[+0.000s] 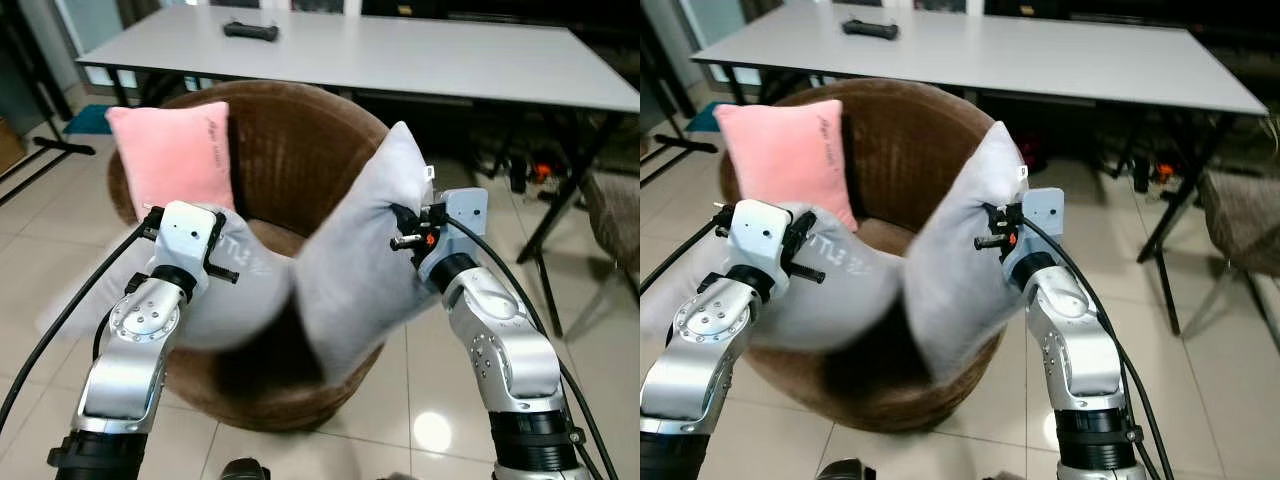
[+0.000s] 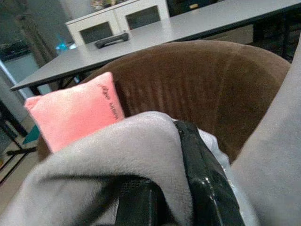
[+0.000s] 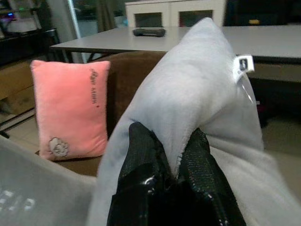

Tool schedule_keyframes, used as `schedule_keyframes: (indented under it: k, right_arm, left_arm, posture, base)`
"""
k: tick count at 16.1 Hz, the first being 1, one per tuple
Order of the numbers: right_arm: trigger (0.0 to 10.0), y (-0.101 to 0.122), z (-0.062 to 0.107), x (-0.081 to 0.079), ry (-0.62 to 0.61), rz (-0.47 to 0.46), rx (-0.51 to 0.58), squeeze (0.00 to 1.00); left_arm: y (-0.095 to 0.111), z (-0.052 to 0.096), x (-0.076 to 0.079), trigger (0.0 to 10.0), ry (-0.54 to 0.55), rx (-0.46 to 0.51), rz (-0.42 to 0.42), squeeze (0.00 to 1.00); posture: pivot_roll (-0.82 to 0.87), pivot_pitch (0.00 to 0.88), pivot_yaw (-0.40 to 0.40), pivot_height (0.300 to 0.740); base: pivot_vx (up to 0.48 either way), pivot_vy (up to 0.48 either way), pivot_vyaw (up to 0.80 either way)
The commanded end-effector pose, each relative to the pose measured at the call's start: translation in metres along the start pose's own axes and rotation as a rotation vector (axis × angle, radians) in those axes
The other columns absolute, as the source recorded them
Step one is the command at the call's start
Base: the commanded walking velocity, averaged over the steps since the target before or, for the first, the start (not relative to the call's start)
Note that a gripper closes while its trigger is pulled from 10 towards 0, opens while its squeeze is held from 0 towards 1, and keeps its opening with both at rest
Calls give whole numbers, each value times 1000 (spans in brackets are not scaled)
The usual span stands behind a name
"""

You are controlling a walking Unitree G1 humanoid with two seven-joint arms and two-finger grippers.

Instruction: Move the pillow to the sofa from floor

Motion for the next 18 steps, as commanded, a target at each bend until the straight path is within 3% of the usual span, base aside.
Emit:
schedule_keyframes:
  k: [1, 14, 18]
  right_arm:
    - [10000, 22, -2, -5, 17, 29, 87, 0]
    - [10000, 25, -11, -4, 23, 37, 88, 0]
    - [10000, 16, -22, -14, 69, 39, 26, 0]
  left_arm:
    - [16, -1, -6, 10000, 10, 62, -18, 0]
    - [20, -2, -9, 10000, -3, 74, -76, 0]
    - [19, 0, -11, 10000, -8, 53, -137, 0]
  posture:
    - [40, 0, -2, 740]
    - [52, 0, -21, 740]
    - [62, 0, -28, 740]
  base:
    - [382, 0, 794]
    - [378, 0, 0]
    - [62, 0, 0]
Point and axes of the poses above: a point about 5 cm out from each wrist's last joint towards the gripper, its own z axis pointing back from the gripper into the wrist, its own y axis along the axis of the wrist's last joint, x = y × z, the point moved 5 cm from there along -z, pointing out of the wrist towards the gripper, and after that the axes turned 12 degrees about z, right-handed, at the moved point
